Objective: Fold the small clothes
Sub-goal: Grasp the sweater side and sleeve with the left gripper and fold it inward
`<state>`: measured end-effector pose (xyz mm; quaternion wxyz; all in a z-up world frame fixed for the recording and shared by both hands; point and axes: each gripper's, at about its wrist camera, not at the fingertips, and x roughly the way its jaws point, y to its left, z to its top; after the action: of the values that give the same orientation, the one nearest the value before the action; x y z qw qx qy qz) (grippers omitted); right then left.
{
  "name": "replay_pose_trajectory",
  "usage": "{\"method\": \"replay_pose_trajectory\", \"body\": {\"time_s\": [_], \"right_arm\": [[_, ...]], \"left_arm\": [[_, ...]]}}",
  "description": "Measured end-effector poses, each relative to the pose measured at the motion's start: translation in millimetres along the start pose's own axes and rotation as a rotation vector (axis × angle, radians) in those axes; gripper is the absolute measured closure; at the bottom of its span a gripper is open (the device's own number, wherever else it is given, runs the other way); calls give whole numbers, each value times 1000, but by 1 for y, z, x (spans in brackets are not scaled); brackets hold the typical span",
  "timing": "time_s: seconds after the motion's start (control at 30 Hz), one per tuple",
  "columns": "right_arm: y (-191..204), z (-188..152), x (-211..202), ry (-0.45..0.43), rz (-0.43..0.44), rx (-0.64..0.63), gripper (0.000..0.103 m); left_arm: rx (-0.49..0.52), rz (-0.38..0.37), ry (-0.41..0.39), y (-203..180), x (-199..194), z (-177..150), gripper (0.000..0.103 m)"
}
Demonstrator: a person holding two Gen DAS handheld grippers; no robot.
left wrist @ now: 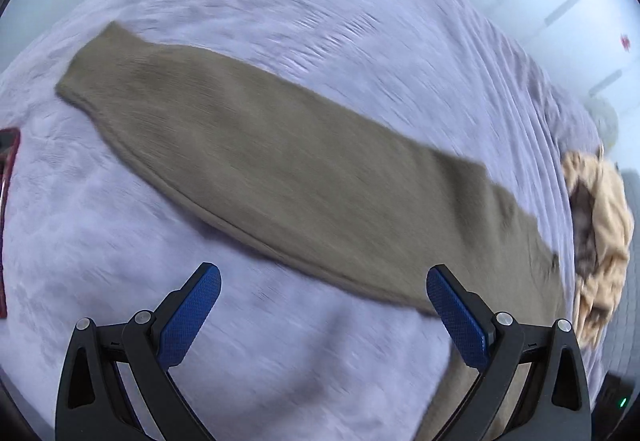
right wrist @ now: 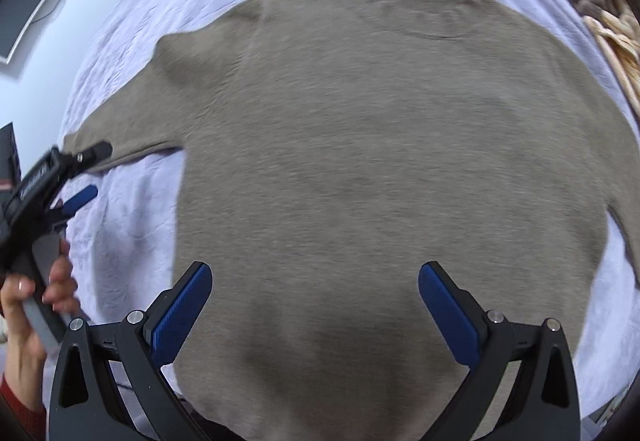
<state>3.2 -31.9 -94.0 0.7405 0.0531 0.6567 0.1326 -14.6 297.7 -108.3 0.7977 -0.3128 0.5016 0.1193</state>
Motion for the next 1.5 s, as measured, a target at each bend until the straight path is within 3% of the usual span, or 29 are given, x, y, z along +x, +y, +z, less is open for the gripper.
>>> {"method": "replay_pose_trajectory", "body": {"time_s": [0.2,0.3,0.43,0.5,0.57,0.6,0.67,0.7,0.8,0.93,1.13,1.33,1.5], "right_arm": [[40,-3,25,25,30,-80,0],[53,-5,37,41,46,-104,0],[60,-6,49,65,71,-113,0],[66,-7,54,68,79,-127,0],[70,-7,60,71,82,-137,0],[72,-6,64,72,84,-139,0],[72,-6,66,74,93,-137,0],[71,-8,65,73,100,-135,0],[64,-10,62,72,116,-129,0],[49,-13,53,52,134,-126,0],[12,-12,30,-29,148,-76,0],[-49,-13,3,-108,135,30,0],[-110,-25,-20,-170,104,151,0]], "left_arm": [[-185,-147,-19,61,23,25,0],[-179,-206,-35,60,31,29,0],[-153,-205,-96,45,28,31,0],[-160,-172,-130,41,25,33,9],[-172,-141,-152,43,24,36,35],[-178,-134,-156,45,25,37,43],[-184,-147,-158,50,29,41,86],[-185,-157,-158,52,30,42,92],[-163,-157,-193,50,24,41,93],[-23,-191,-264,12,1,38,93],[171,-310,-285,-80,-22,26,93],[356,-414,-213,-188,-14,-17,93],[509,-432,-96,-274,23,-78,93]]}}
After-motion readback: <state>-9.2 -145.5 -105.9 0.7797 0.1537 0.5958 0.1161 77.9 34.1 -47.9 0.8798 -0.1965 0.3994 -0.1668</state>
